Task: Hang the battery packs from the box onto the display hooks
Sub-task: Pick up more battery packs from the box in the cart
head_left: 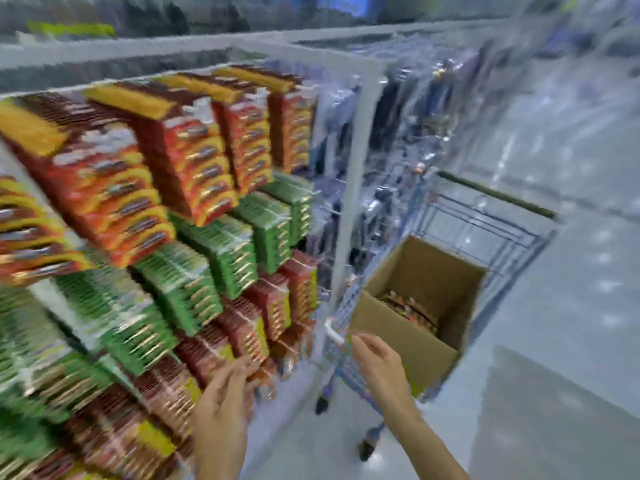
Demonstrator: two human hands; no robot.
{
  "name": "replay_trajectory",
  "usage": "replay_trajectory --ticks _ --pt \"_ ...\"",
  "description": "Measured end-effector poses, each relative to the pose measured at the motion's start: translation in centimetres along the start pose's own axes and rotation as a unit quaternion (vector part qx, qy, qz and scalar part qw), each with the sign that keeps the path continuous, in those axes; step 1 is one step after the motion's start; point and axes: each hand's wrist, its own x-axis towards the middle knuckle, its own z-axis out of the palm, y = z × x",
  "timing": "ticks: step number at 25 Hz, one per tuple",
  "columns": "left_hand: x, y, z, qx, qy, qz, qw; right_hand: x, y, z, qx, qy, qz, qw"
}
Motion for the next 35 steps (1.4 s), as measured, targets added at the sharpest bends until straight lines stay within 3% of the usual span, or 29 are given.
replay_trajectory --ticks 6,14,30,35 --pt "-0.7 -2.6 12.8 0.074 -0.082 -0.018 0.994 2.7 3.3 -14.1 0.024 0.138 0.067 0.988" --pt "-1.7 -4.7 26.0 0.163 -0.145 -0.040 0.975 7.5 5.9 -25.5 0.041 0.160 0.111 0.980" --pt "13.3 -10.9 42.3 0.216 -0.206 -0.142 0.944 24.9 7.0 -29.3 0.052 0.203 0.210 0.955" --pt "16.6 -15.3 45.4 0.301 -0.198 -0.229 0.904 30.4 7.8 -28.9 0.050 0.175 0.236 0.954"
